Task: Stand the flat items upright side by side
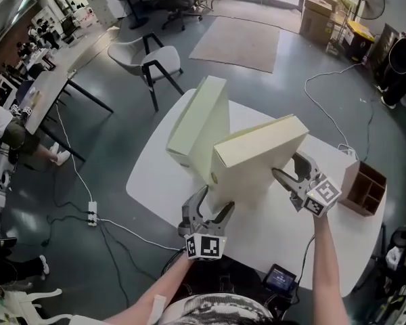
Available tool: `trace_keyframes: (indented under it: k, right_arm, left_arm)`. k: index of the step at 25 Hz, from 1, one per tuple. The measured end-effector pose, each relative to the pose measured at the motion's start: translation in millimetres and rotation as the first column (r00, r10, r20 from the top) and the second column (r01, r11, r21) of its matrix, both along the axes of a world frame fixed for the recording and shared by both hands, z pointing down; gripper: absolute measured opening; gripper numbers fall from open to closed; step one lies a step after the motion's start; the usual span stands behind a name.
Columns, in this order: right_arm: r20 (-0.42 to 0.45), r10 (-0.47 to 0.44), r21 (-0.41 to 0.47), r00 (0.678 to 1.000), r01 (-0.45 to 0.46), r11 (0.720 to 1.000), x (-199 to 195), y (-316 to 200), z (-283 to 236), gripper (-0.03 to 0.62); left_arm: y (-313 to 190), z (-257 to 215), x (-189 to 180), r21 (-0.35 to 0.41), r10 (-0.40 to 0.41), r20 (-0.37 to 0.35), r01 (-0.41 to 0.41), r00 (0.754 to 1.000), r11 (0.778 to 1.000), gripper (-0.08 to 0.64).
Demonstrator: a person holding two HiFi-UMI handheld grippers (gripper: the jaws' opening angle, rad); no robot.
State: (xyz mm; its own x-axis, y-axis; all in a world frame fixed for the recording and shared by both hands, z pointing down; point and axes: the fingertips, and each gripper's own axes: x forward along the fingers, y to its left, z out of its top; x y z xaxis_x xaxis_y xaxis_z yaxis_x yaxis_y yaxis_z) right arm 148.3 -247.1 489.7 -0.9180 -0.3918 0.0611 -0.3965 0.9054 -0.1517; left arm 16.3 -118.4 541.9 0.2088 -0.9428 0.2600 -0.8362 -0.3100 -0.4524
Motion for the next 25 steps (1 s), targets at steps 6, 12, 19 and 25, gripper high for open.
trace_keyframes:
  k: [6,12,19,25]
  right_arm:
    - [-0.076,-0.086,0.019,0.993,0.087,0.996,-11,7,-2,0.331]
    - [-0.161,-0.125,0.03,0.979,0.132,0.991,-20,17,4,0.33]
    - [-0.214,-0.115,0.047,0.97,0.128,0.991,-18,24,6,0.328]
    - [-0.242,-0.088,0.016,0.966,0.094,0.995,-3,35,11,0.328]
  left_arm:
    - [17,12,3,0.003,-0.051,0.0,0.051,0.999,0.999,0.393]
    - [35,45,7,-0.095,-0.018,0.012,0.019,1.0,0.995,0.391]
    - [48,57,14,-0.123,0.059,0.085,-0.049,0.995,0.991,0.382]
    - [54,60,17,-0.099,0.12,0.164,-0.105,0.979,0.99,0.374]
